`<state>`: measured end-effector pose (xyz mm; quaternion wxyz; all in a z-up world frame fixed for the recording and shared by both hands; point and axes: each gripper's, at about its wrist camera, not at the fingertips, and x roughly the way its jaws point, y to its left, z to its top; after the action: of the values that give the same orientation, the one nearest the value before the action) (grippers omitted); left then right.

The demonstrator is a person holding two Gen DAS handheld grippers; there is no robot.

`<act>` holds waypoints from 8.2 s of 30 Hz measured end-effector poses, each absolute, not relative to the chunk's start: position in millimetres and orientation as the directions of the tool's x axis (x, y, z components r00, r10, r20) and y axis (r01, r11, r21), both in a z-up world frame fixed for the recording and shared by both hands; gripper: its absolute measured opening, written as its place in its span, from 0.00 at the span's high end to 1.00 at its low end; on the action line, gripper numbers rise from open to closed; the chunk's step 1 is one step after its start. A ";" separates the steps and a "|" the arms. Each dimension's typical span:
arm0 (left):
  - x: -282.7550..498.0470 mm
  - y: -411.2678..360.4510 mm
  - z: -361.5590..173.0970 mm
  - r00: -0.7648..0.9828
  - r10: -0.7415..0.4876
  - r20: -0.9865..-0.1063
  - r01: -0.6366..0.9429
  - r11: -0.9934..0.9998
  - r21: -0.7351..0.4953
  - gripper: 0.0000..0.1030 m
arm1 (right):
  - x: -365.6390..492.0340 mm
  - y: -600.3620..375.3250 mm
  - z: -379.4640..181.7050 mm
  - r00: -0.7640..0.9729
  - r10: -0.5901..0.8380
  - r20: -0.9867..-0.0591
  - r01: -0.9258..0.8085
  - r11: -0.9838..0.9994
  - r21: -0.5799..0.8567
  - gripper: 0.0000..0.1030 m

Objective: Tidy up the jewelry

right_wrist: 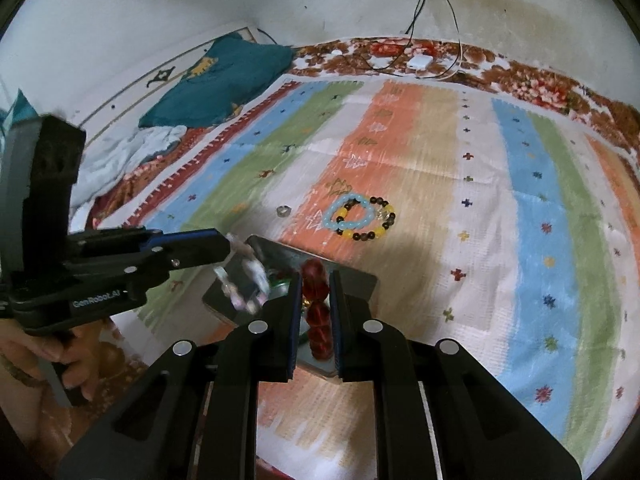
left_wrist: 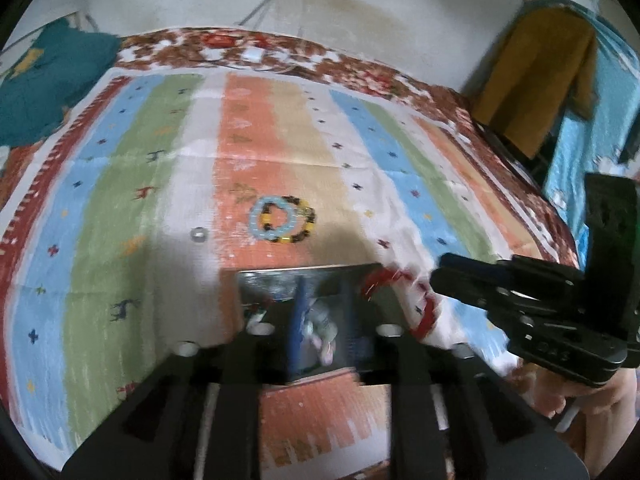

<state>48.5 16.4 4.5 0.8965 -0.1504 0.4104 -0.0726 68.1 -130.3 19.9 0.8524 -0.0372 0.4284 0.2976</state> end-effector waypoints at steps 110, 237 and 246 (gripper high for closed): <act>212.8 58.9 -105.2 0.424 -0.051 -0.904 0.004 0.998 -0.055 0.89 | 235.8 -80.8 -108.4 0.296 0.230 -0.927 -0.470 0.880 0.069 0.87; 142.1 29.2 0.3 0.594 -0.170 -0.787 0.046 0.983 -0.178 0.89 | 183.9 -113.4 -20.1 0.357 0.343 -0.869 -0.453 0.877 0.161 0.90; 128.9 28.3 9.5 0.611 -0.181 -0.771 0.045 0.980 -0.195 0.89 | 165.7 -113.1 4.0 0.403 0.385 -0.830 -0.472 0.865 0.172 0.90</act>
<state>128.9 28.3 9.5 0.8941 -0.0781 0.4365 -0.0633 165.7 -113.1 4.0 0.8364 -0.0449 0.4826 0.2560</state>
